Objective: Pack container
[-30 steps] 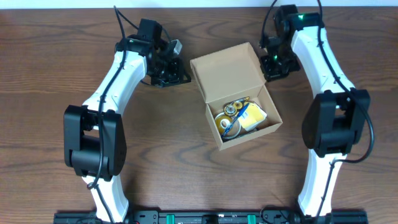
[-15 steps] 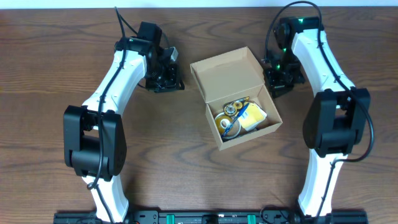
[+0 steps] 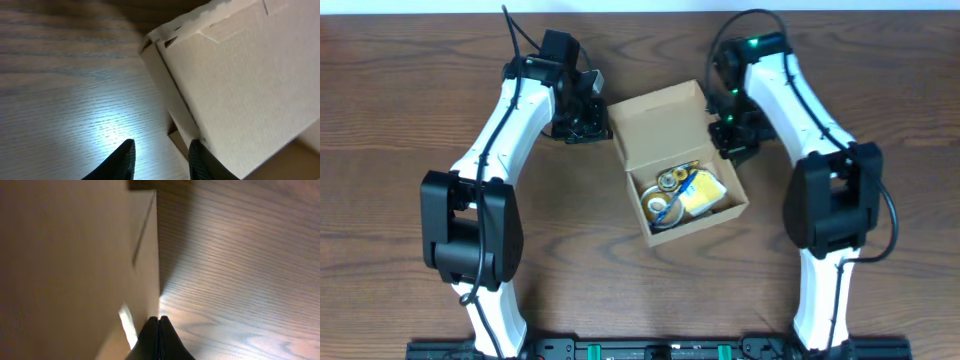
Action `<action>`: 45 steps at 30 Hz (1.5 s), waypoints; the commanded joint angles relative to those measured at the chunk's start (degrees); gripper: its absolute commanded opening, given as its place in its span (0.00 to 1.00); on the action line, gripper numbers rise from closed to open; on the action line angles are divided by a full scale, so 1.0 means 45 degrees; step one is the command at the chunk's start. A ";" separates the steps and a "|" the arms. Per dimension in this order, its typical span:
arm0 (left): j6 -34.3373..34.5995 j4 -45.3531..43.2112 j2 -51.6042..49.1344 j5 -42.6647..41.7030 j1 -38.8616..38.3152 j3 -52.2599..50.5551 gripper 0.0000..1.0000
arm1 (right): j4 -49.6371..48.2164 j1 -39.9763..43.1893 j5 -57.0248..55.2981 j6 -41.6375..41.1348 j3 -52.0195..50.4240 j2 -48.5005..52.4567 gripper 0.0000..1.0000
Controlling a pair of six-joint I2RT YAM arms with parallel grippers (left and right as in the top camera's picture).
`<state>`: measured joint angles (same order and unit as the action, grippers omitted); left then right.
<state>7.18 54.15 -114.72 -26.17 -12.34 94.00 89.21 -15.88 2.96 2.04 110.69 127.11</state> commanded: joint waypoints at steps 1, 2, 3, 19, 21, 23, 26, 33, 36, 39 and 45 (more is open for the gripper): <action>-0.0316 0.0155 0.0117 -0.0049 0.0015 0.0330 0.36 | -0.0170 -0.0053 0.0257 -0.0267 -0.0092 -0.0073 0.01; -0.0335 0.0204 0.0117 -0.0039 0.0015 0.0330 0.36 | -0.0175 0.0024 0.0253 -0.0267 -0.0092 -0.0073 0.01; -0.0393 0.0243 0.0117 -0.0044 0.0015 0.0330 0.36 | -0.0180 0.0141 0.0223 -0.0267 -0.0092 -0.0073 0.02; 0.1035 0.1710 0.0117 0.2458 0.0034 0.0345 0.24 | -0.1758 0.3934 0.0238 -0.0442 -0.0024 -0.0073 0.01; 0.1025 0.1865 0.0117 0.2686 0.0034 0.0345 0.23 | -0.1894 0.4269 0.0408 -0.0442 -0.0024 -0.0073 0.01; 0.1030 0.1807 0.0117 0.2710 -0.0015 0.0345 0.21 | -0.1923 0.4464 0.0845 -0.0228 -0.0024 -0.0073 0.01; 0.1030 0.1452 0.0117 0.2715 -0.0117 0.0345 0.21 | -0.1943 0.4469 0.1253 -0.0005 -0.0005 -0.0073 0.02; 0.1030 0.0272 0.0117 0.2652 -0.0185 0.0345 0.23 | -0.1821 0.4391 0.1880 0.0131 0.0869 -0.0073 0.02; 0.1035 0.0024 0.0117 0.2565 -0.0185 0.0345 0.24 | -0.1588 0.4367 0.2123 0.0131 0.1719 -0.0078 0.01; 0.1180 -0.0262 0.0117 0.2254 -0.0194 0.0345 0.25 | -0.1428 0.4357 0.2123 0.0126 0.2225 -0.0073 0.02; 0.1370 -0.0928 0.0107 0.1957 -0.0495 0.0345 0.25 | -0.1103 0.4357 0.2118 0.0131 0.2909 -0.0078 0.02</action>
<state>12.38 50.28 -114.72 -16.75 -13.72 94.06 83.94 4.43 11.81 1.96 122.04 127.11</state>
